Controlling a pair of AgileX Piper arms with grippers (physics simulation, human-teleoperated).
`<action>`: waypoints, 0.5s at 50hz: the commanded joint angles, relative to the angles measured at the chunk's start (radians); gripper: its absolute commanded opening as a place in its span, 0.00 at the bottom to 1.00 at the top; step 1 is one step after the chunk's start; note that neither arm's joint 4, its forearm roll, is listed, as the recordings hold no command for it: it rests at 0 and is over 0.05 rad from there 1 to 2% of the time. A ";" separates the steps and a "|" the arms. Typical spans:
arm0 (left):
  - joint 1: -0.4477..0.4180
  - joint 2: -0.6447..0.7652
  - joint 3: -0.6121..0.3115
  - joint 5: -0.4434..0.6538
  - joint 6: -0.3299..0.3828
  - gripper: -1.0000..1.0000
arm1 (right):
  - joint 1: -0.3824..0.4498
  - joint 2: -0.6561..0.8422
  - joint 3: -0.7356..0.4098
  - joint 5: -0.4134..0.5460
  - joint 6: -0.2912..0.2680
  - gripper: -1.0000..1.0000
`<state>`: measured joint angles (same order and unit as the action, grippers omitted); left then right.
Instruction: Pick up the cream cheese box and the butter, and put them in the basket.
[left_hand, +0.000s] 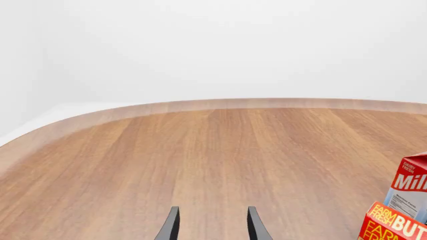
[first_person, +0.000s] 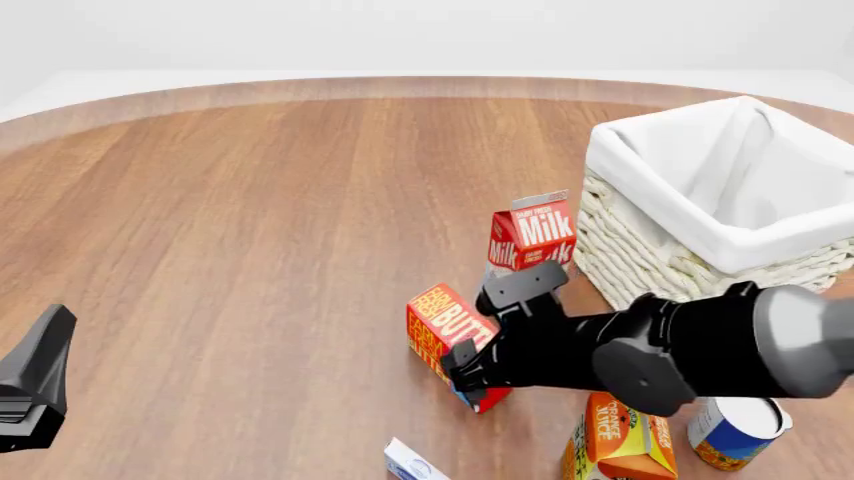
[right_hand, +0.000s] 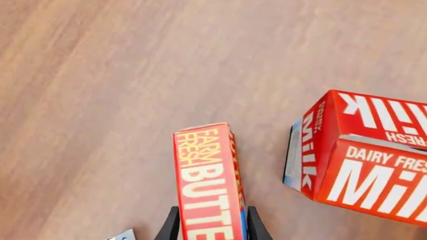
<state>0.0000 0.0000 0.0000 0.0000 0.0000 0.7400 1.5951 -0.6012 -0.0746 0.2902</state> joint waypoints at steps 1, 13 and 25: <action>0.000 0.000 0.000 0.000 0.000 1.00 | 0.011 0.027 0.001 -0.013 0.014 1.00; 0.000 0.000 0.000 0.000 0.000 1.00 | 0.000 0.036 0.001 -0.020 0.009 0.00; 0.000 0.000 0.000 0.000 0.000 1.00 | 0.002 0.017 -0.006 -0.006 0.011 0.00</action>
<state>0.0000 0.0000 0.0000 0.0000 0.0000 0.7351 1.6127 -0.6090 -0.0844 0.2756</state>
